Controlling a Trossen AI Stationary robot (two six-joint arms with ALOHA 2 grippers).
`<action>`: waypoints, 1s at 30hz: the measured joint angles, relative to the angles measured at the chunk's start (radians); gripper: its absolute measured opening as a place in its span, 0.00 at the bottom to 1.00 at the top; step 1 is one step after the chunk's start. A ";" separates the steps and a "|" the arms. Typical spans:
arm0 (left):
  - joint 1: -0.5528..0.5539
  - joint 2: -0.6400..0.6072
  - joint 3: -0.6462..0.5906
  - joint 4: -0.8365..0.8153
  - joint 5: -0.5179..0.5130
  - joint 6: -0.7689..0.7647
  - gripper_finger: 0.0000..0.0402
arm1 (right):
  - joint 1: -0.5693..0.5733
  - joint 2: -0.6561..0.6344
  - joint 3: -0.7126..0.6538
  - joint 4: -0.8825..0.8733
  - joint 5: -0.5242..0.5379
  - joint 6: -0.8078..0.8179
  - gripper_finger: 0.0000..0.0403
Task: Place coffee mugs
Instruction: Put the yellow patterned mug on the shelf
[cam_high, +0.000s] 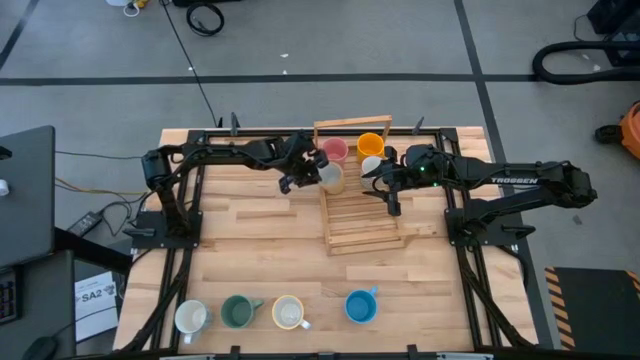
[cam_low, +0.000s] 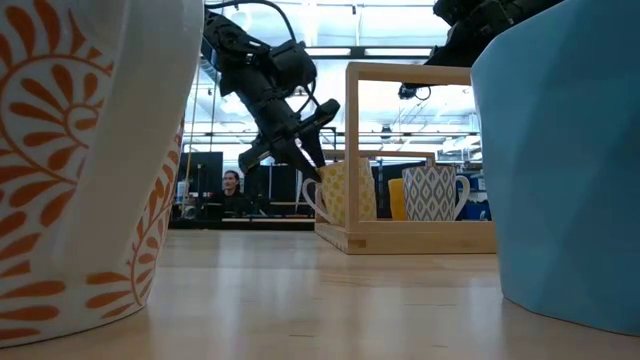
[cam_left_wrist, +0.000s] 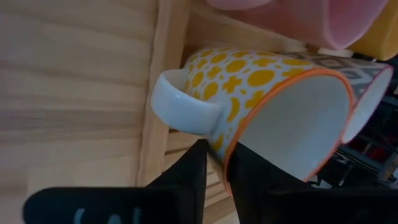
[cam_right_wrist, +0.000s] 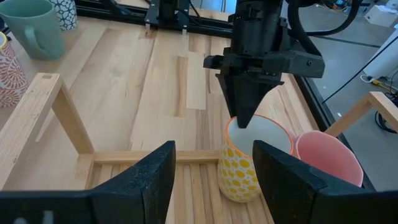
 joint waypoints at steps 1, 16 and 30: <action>0.000 0.000 0.000 0.004 -0.002 0.000 0.19 | 0.000 0.000 0.000 0.000 0.000 0.000 0.55; 0.000 0.000 0.001 0.038 -0.042 0.001 0.46 | 0.000 0.000 0.000 0.000 0.000 0.001 0.55; 0.000 -0.008 0.000 0.176 0.000 0.130 0.46 | 0.000 0.000 0.000 -0.001 0.000 0.001 0.55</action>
